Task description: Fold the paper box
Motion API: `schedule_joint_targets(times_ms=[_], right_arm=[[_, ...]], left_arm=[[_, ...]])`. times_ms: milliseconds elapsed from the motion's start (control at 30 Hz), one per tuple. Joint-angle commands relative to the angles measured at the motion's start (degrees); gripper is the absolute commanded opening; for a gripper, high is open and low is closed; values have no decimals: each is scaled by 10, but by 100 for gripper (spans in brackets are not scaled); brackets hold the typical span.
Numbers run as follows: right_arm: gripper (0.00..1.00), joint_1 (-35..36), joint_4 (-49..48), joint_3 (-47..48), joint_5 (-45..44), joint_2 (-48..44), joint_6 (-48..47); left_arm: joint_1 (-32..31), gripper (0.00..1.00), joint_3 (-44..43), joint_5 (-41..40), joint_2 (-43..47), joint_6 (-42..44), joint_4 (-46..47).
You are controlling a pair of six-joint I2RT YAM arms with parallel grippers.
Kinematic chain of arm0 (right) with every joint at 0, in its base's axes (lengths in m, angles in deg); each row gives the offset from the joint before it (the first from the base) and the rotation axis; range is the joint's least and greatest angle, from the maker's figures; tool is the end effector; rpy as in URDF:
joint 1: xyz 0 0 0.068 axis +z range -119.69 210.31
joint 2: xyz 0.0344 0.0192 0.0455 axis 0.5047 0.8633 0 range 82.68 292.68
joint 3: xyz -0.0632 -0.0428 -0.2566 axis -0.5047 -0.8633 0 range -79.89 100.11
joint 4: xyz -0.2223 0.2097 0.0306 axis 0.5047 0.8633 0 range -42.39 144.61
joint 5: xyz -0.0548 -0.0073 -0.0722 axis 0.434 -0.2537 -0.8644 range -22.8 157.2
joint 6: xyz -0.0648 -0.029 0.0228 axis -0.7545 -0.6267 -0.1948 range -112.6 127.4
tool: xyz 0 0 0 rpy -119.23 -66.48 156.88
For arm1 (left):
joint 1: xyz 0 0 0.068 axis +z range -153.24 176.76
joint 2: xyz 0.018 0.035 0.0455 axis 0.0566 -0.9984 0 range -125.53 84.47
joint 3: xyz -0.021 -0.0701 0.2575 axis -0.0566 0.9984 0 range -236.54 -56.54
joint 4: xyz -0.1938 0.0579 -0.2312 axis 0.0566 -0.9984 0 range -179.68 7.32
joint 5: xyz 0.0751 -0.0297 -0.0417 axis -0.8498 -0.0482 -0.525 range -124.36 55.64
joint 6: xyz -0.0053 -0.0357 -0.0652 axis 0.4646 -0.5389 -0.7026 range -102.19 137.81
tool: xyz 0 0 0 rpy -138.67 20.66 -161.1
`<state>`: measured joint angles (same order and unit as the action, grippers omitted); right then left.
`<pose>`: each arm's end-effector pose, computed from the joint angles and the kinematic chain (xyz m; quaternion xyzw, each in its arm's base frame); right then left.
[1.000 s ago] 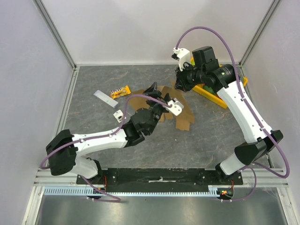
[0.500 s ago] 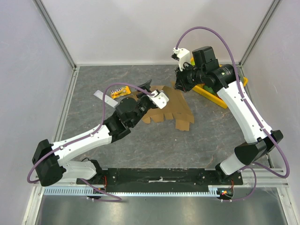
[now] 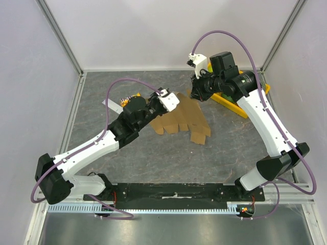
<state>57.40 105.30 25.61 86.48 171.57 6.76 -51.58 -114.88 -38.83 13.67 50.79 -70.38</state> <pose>0.3282 0.1910 0.4260 -0.2824 0.8546 0.2418 0.3625 0.2500 -0.2736 0.3528 0.4401 0.5548 -0.0669 0.7029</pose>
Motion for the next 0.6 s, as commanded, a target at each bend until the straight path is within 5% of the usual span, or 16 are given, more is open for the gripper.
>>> schedule_joint_targets(times_ms=[0,567], right_arm=[[10,-1,-9,1,8,-22,-3],[12,-1,-19,1,7,-24,-1]], left_arm=[[10,48,-45,64,-11,-38,-28],[40,41,-104,165,-54,-55,-133]])
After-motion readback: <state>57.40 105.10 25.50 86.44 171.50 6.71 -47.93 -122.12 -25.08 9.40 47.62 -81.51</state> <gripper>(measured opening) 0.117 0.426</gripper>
